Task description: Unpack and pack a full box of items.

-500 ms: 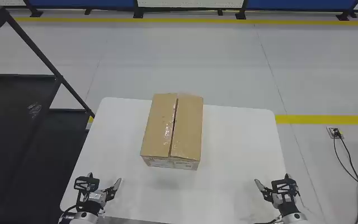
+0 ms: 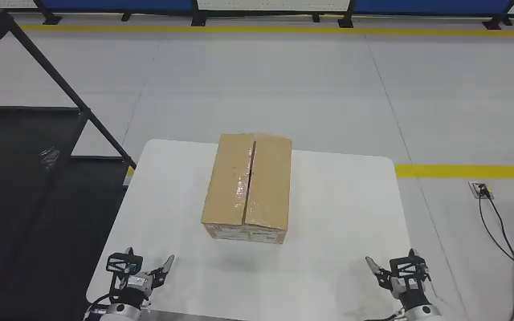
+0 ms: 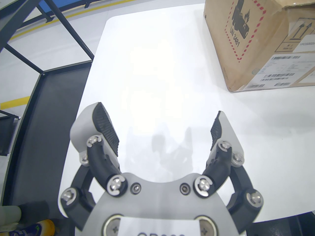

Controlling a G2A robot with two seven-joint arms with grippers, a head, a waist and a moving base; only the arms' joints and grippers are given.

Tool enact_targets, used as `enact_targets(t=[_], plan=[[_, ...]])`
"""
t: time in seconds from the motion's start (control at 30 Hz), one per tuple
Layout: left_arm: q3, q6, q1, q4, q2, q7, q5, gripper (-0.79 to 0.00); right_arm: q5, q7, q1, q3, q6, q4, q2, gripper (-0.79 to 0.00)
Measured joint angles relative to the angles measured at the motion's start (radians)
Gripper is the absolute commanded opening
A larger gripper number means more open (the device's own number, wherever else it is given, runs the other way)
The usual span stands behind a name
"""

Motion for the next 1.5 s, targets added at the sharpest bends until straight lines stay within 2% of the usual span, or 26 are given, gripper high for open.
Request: enact_targets(t=[0.17,0.33,0.6,0.8,1.23,1.33,1.5], plan=[[0.002,-0.020,-0.006,-0.002,-0.001,0.010,-0.019,0.000,-0.001,0.000,0.004,-0.003,-0.004,-0.008,-0.001,0.000],[-0.003,-0.032,-0.053,0.018,-0.005,0.027,-0.080,0.000,0.001,-0.004,0.023,-0.011,-0.022,-0.041,-0.003,0.000],[0.011,0.007,-0.165,0.048,-0.015,0.060,-0.114,0.000,-0.044,-0.005,0.074,-0.059,0.023,-0.105,-0.012,0.000],[0.032,0.000,-0.265,0.106,-0.021,0.062,-0.146,0.000,-0.094,0.048,0.109,-0.104,0.041,-0.162,-0.018,0.000],[0.032,0.002,-0.267,0.109,-0.022,0.057,-0.149,0.000,-0.074,0.031,0.113,-0.100,0.030,-0.157,-0.019,0.000],[0.060,0.034,-0.305,0.132,-0.028,0.040,-0.143,0.000,-0.029,-0.010,0.135,-0.106,0.006,-0.140,-0.022,0.000],[0.140,0.053,-0.404,0.218,-0.041,0.044,-0.104,0.000,-0.081,-0.059,0.170,-0.154,-0.015,-0.118,-0.027,0.000]])
